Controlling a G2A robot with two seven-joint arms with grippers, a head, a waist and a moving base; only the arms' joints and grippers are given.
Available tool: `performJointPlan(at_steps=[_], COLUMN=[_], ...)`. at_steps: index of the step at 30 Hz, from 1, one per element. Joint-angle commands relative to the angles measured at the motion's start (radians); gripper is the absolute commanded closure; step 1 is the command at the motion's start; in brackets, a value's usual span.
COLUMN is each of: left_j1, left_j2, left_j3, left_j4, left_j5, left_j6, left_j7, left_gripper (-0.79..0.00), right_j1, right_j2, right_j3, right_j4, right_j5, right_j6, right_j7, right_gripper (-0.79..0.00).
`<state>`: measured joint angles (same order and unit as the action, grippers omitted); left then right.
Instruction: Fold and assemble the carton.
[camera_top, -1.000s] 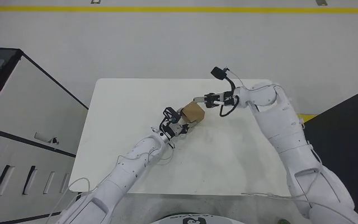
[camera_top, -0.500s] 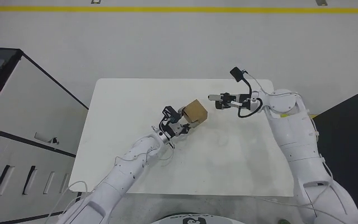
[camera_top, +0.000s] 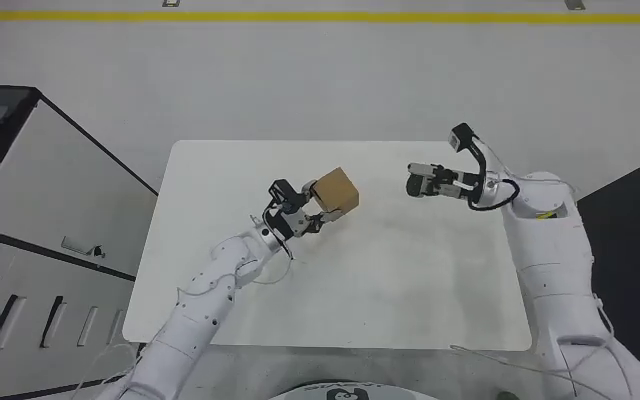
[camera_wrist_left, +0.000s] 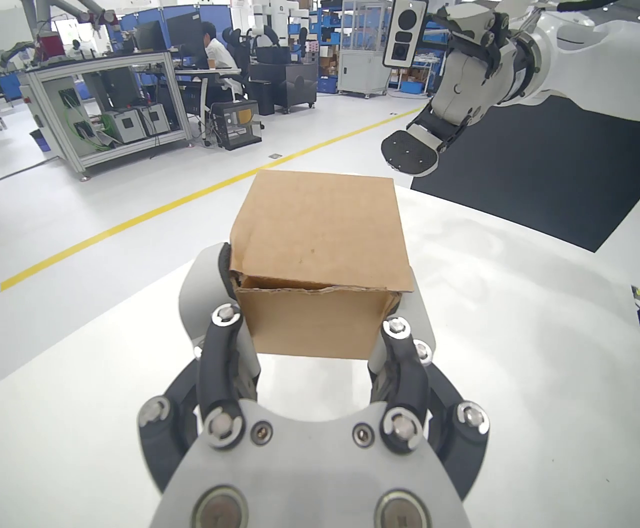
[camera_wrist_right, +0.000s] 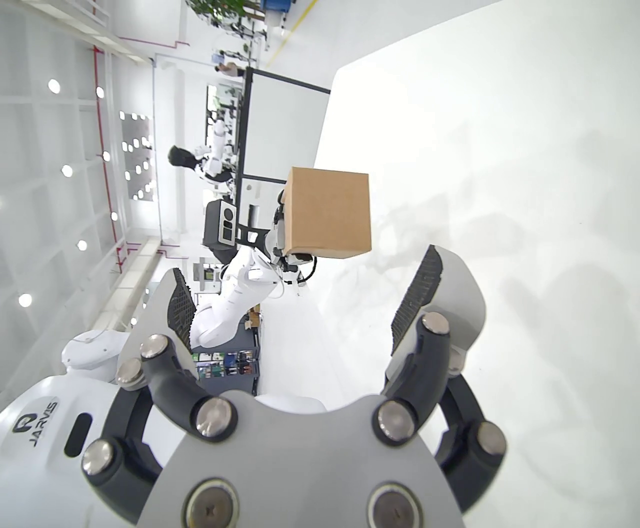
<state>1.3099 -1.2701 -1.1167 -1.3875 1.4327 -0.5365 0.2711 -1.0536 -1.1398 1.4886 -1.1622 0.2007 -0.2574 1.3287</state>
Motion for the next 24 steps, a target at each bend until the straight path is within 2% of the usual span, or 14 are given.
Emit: performJointPlan(at_steps=[1, 5, 16, 19, 24], left_j1=[0.025, 0.046, 0.047, 0.051, 0.054], left_j2=[0.01, 0.023, 0.023, 0.032, 0.057], left_j3=[-0.028, -0.054, -0.055, -0.077, -0.181], left_j4=[-0.062, -0.158, -0.159, -0.224, -0.354], left_j5=[0.0, 0.012, 0.012, 0.057, 0.016], left_j6=[-0.028, -0.091, -0.088, -0.088, -0.225], left_j7=[-0.035, -0.101, -0.102, -0.113, -0.18], left_gripper=[0.0, 0.0, 0.0, 0.0, 0.0], right_j1=[-0.016, -0.039, -0.039, -0.039, -0.039], right_j2=[0.009, 0.019, 0.019, 0.019, 0.019], right_j3=[0.033, 0.067, 0.067, 0.067, 0.067], right_j4=[-0.007, -0.029, -0.029, -0.029, -0.029], right_j5=[0.026, 0.057, 0.057, 0.057, 0.057], right_j6=[-0.008, -0.017, -0.017, -0.017, -0.017], right_j7=[0.02, 0.048, 0.048, 0.048, 0.048], right_gripper=[-0.785, -0.785, -0.785, -0.785, -0.785])
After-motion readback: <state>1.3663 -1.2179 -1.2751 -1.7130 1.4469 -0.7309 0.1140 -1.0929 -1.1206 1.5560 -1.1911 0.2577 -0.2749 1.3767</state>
